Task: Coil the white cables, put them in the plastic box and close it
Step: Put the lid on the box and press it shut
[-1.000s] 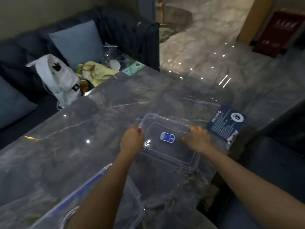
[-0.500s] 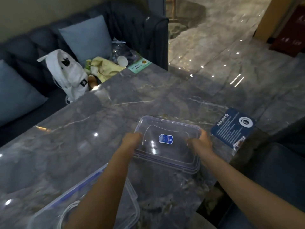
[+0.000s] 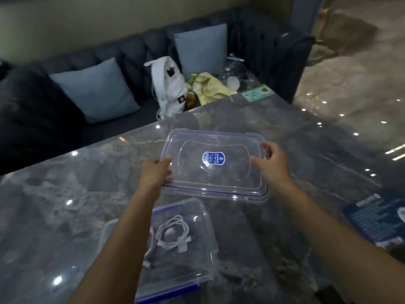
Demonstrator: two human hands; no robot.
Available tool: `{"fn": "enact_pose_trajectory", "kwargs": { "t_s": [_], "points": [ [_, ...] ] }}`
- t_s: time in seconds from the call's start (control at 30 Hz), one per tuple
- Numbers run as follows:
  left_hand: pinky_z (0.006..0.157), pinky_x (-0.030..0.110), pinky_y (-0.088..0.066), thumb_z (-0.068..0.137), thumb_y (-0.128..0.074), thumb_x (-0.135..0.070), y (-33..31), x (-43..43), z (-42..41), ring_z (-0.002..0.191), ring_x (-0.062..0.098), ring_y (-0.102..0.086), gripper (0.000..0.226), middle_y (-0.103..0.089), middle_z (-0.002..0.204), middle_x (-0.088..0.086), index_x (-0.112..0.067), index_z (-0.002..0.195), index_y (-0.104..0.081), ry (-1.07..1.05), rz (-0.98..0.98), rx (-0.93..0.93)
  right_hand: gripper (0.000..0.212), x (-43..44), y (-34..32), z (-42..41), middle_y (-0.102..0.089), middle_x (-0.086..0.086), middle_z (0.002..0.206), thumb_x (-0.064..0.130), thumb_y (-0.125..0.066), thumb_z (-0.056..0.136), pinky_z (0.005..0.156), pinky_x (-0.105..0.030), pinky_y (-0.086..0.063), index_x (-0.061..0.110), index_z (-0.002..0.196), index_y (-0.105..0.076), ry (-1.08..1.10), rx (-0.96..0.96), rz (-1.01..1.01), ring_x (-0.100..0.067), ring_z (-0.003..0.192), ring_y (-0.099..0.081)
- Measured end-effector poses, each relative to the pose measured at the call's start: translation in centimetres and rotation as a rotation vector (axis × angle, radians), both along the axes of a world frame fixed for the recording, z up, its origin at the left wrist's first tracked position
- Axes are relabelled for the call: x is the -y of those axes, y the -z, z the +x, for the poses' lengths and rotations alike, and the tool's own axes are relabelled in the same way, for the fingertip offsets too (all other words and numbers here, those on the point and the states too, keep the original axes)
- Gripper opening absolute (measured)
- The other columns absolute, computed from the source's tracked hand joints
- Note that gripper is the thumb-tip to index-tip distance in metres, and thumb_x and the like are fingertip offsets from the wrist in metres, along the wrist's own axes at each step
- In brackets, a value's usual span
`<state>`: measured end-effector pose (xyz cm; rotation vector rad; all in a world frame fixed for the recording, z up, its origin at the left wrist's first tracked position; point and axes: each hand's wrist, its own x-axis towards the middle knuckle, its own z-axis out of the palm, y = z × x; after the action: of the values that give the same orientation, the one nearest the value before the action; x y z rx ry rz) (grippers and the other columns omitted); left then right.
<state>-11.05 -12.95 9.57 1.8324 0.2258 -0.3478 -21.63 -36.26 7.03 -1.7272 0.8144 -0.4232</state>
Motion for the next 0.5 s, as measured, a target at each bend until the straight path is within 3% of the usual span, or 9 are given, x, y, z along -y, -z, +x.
{"fn": "enact_pose_trajectory", "kwargs": {
  "t_s": [0.13, 0.23, 0.37, 0.5],
  "points": [
    [0.05, 0.027, -0.042, 0.09, -0.054, -0.017, -0.7, -6.1, -1.6, 0.057, 0.017, -0.051, 0.015, -0.053, 0.066, 0.006, -0.011, 0.076, -0.055, -0.132, 0.053, 0.038, 0.037, -5.3, 0.7, 2.2, -0.056, -0.011, 0.114, 0.01, -0.068, 0.07, 0.091, -0.045, -0.048, 0.024, 0.101, -0.055, -0.122, 0.011, -0.012, -0.027, 0.104, -0.054],
    [0.054, 0.029, -0.043, 0.087, -0.055, -0.013, -0.7, -10.8, -3.3, 0.06, 0.02, -0.051, 0.016, -0.054, 0.066, 0.008, -0.015, 0.071, -0.055, -0.199, 0.122, 0.048, 0.033, -9.0, 1.7, 2.6, -0.058, -0.008, 0.103, 0.011, -0.069, 0.069, 0.081, -0.037, -0.047, 0.028, 0.091, -0.052, -0.209, 0.009, 0.004, -0.024, 0.093, -0.055],
    [0.062, 0.03, -0.041, 0.086, -0.054, -0.011, -0.2, -14.9, -5.8, 0.071, 0.02, -0.051, 0.006, -0.055, 0.069, 0.006, -0.011, 0.086, -0.06, -0.239, 0.223, 0.083, 0.032, -12.6, 2.8, 2.4, -0.058, -0.008, 0.106, 0.012, -0.07, 0.07, 0.086, -0.041, -0.049, 0.029, 0.091, -0.051, -0.329, -0.039, -0.016, -0.024, 0.096, -0.055],
    [0.074, 0.033, -0.045, 0.087, -0.056, -0.014, 1.0, -16.8, -7.5, 0.084, 0.027, -0.058, 0.028, -0.063, 0.098, 0.018, 0.0, 0.111, -0.06, -0.223, 0.313, -0.025, 0.029, -14.5, 3.9, 1.4, -0.055, -0.009, 0.114, 0.012, -0.069, 0.073, 0.088, -0.038, -0.045, 0.022, 0.096, -0.054, -0.38, -0.112, -0.055, -0.022, 0.103, -0.05]
  ]
}}
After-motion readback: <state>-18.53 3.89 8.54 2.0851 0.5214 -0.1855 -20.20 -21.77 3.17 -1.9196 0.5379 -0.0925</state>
